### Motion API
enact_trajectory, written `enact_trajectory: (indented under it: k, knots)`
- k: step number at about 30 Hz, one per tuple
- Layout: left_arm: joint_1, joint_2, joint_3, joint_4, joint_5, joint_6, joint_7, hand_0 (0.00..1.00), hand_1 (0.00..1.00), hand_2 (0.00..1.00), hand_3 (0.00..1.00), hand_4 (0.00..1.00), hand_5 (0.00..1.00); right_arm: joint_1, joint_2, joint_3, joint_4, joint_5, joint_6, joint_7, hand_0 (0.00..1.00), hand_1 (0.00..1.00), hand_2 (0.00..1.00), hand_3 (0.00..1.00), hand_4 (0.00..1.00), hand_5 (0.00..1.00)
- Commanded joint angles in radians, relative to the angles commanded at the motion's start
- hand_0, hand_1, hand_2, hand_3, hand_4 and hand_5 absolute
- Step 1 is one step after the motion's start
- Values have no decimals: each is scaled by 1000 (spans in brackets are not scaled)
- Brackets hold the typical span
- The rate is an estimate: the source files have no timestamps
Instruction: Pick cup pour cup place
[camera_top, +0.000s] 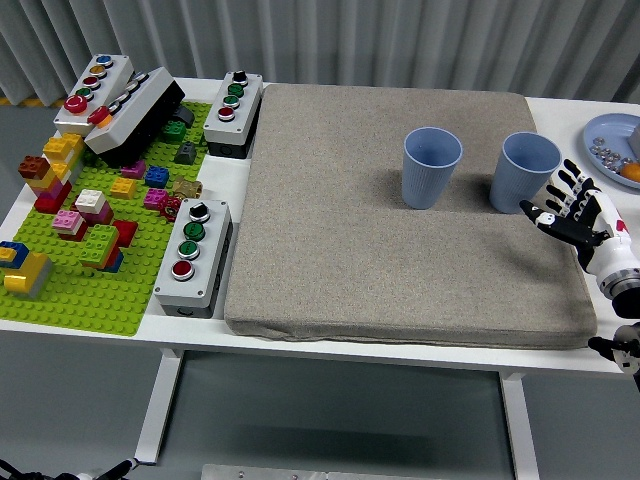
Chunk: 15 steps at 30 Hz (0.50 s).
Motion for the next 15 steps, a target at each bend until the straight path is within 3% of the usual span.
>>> enact_trajectory:
  k: [15]
  knots:
    - [-8,1,4,0,-5,1,-1,849,864,884,779,596,998,49,7,-12,-68,25,5,10,934,900,974,962,834,252]
